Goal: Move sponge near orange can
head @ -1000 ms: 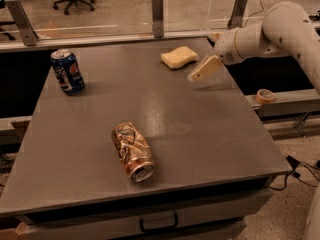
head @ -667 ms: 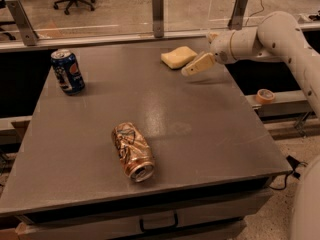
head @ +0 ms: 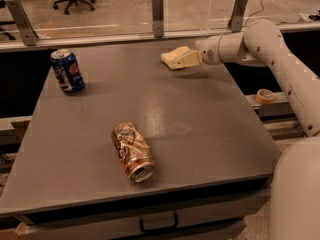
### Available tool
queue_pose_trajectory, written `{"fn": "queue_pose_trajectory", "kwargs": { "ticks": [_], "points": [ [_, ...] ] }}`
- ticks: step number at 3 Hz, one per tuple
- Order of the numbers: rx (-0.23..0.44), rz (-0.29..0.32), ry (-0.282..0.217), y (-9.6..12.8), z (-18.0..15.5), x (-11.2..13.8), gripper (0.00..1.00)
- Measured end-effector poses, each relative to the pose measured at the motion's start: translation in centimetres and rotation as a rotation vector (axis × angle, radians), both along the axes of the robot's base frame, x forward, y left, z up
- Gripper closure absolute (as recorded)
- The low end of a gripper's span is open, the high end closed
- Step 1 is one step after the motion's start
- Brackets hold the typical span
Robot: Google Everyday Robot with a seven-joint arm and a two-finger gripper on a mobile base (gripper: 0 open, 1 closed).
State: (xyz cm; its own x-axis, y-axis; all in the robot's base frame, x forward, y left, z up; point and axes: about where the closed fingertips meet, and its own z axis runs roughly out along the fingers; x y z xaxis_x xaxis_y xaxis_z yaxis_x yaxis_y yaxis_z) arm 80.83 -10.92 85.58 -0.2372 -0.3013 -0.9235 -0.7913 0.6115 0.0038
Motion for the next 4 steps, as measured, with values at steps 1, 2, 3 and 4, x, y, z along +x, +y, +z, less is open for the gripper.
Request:
{"fn": "queue_pose_trajectory", "kwargs": {
  "ticks": [1,2,3,4],
  "points": [
    [0.039,-0.02,0.04,0.4,-0.2,0.2,0.23],
    [0.067,-0.023,0.053,0.6,0.2,-0.5,0.46],
    [0.075,0.012,0.051,1.4,1.0,-2.7,0.69],
    [0.059,0.097,0.032,2.4,2.2,-6.0,0.93]
  ]
}}
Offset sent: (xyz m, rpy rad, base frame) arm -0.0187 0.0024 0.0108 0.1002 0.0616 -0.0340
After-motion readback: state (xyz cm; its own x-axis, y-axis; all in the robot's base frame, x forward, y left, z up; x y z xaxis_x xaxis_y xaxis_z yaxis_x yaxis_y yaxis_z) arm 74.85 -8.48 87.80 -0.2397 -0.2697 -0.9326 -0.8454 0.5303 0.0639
